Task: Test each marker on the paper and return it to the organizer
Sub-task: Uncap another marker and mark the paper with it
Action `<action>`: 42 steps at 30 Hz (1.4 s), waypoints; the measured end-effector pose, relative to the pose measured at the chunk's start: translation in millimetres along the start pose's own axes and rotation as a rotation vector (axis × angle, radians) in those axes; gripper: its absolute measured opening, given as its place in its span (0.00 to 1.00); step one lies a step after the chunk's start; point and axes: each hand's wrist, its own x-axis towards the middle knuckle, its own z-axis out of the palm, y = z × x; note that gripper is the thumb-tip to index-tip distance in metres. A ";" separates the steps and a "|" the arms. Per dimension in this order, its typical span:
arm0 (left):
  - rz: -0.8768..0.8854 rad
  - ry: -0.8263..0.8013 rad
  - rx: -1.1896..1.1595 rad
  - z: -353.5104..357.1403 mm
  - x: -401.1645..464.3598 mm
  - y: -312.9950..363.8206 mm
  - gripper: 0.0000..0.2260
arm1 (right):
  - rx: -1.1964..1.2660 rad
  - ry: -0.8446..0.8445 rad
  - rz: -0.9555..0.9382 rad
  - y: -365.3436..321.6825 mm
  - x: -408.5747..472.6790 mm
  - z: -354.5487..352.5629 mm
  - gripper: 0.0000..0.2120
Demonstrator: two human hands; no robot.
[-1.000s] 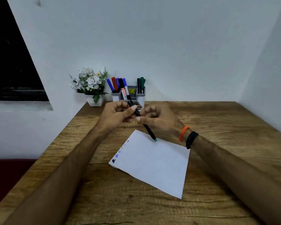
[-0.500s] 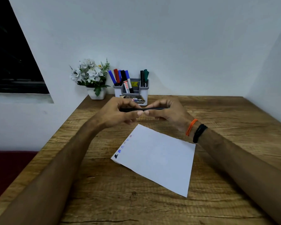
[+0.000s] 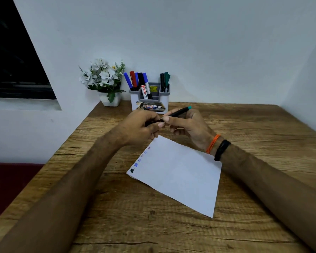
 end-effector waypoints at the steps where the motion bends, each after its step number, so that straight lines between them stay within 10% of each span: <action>1: 0.015 0.002 0.036 1.6 0.1 0.4 0.08 | 0.008 -0.003 -0.002 0.1 -0.1 1.2 0.04; 26: 0.200 0.060 -0.001 13.9 -0.2 -2.1 0.08 | 0.059 0.006 -0.030 1.8 -1.8 4.0 0.11; 34: -0.136 0.033 0.041 -5.1 0.3 -20.5 0.19 | 0.128 0.062 -0.009 3.8 2.1 -5.1 0.02; 42: -0.333 -0.305 0.113 -27.0 -7.6 -24.3 0.31 | 0.226 -0.149 0.163 10.1 0.1 1.2 0.19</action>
